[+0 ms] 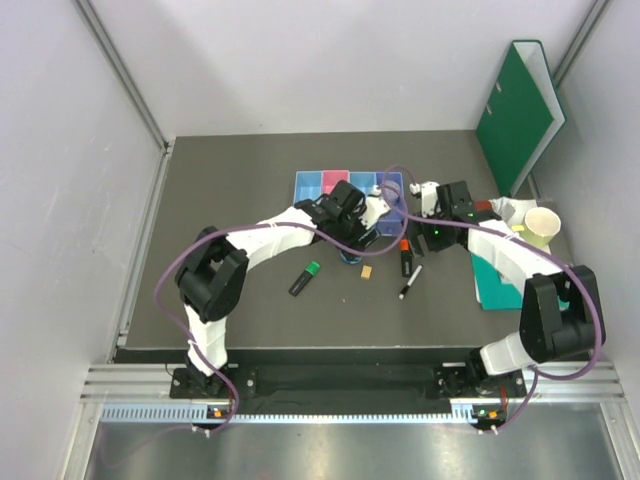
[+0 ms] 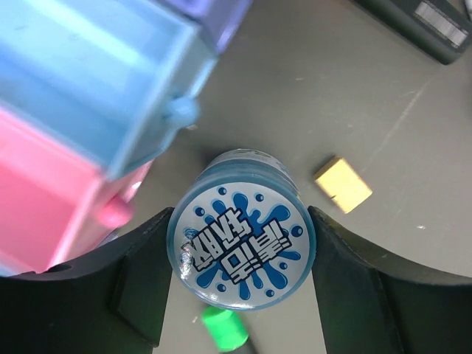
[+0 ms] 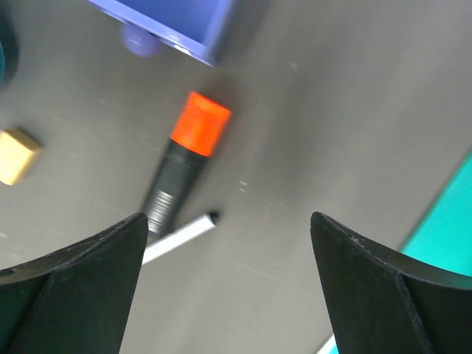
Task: Sort the stationery into containers
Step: Pick up the stationery from the center of the board, then place the stationery in the storage box, then pick up the pen from the center of the board.
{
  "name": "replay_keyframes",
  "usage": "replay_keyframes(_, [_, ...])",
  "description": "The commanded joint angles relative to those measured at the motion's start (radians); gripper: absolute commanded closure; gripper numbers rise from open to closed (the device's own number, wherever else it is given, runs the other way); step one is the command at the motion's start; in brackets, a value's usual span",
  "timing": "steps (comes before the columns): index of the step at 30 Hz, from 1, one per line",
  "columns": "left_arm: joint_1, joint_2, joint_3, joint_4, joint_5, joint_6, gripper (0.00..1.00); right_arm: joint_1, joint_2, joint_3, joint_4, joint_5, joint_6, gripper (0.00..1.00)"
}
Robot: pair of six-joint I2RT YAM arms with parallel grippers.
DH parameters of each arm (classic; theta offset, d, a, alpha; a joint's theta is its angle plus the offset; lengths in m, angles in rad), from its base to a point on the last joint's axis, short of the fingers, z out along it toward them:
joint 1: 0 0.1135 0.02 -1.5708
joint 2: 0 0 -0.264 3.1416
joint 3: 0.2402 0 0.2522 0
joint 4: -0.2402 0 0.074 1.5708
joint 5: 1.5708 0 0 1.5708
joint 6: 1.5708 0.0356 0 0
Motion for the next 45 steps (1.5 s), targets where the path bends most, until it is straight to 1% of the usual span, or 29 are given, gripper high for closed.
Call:
replay_keyframes(1, [0.068, -0.134, 0.092, -0.054, -0.021, -0.033, 0.72, 0.045, -0.032, -0.004, 0.079, -0.012, 0.076, 0.10])
replay_keyframes(6, [0.146, -0.196, 0.112, -0.093, -0.052, -0.007, 0.73, 0.079, 0.006, -0.013, 0.113, 0.012, 0.107, 0.15])
replay_keyframes(7, [0.181, -0.200, 0.111, -0.098, -0.052, -0.007, 0.73, 0.085, 0.014, -0.016, 0.122, 0.026, 0.109, 0.16])
replay_keyframes(9, [0.231, -0.200, 0.121, -0.107, -0.047, 0.001, 0.74, 0.098, 0.037, -0.019, 0.136, 0.050, 0.115, 0.19])
replay_keyframes(12, [0.271, -0.196, 0.124, -0.093, -0.056, 0.025, 0.75, 0.117, 0.070, -0.022, 0.158, 0.067, 0.130, 0.24])
replay_keyframes(15, [0.300, -0.177, 0.143, -0.079, -0.055, 0.033, 0.75, 0.151, 0.104, -0.015, 0.161, 0.086, 0.147, 0.26])
replay_keyframes(20, [0.321, -0.128, 0.173, -0.027, -0.052, 0.051, 0.75, 0.213, 0.144, -0.004, 0.164, 0.126, 0.144, 0.29])
replay_keyframes(22, [0.335, -0.093, 0.204, -0.003, -0.036, 0.053, 0.75, 0.218, 0.156, 0.002, 0.162, 0.133, 0.142, 0.31])
replay_keyframes(27, [0.347, -0.001, 0.272, 0.036, -0.018, 0.045, 0.75, 0.220, 0.199, 0.005, 0.164, 0.149, 0.142, 0.39])
replay_keyframes(28, [0.349, 0.010, 0.279, 0.043, -0.016, 0.045, 0.75, 0.220, 0.204, 0.004, 0.165, 0.149, 0.142, 0.43])
replay_keyframes(32, [0.360, 0.054, 0.285, 0.094, -0.003, 0.067, 0.75, 0.220, 0.207, -0.006, 0.171, 0.150, 0.141, 0.50])
replay_keyframes(36, [0.377, 0.117, 0.322, 0.123, 0.010, 0.064, 0.75, 0.221, 0.227, 0.008, 0.167, 0.155, 0.141, 0.57])
replay_keyframes(42, [0.392, 0.165, 0.342, 0.188, 0.011, 0.085, 0.75, 0.229, 0.244, 0.021, 0.152, 0.156, 0.141, 0.65])
replay_keyframes(45, [0.401, 0.192, 0.377, 0.194, 0.010, 0.091, 0.75, 0.237, 0.250, 0.025, 0.150, 0.158, 0.139, 0.68])
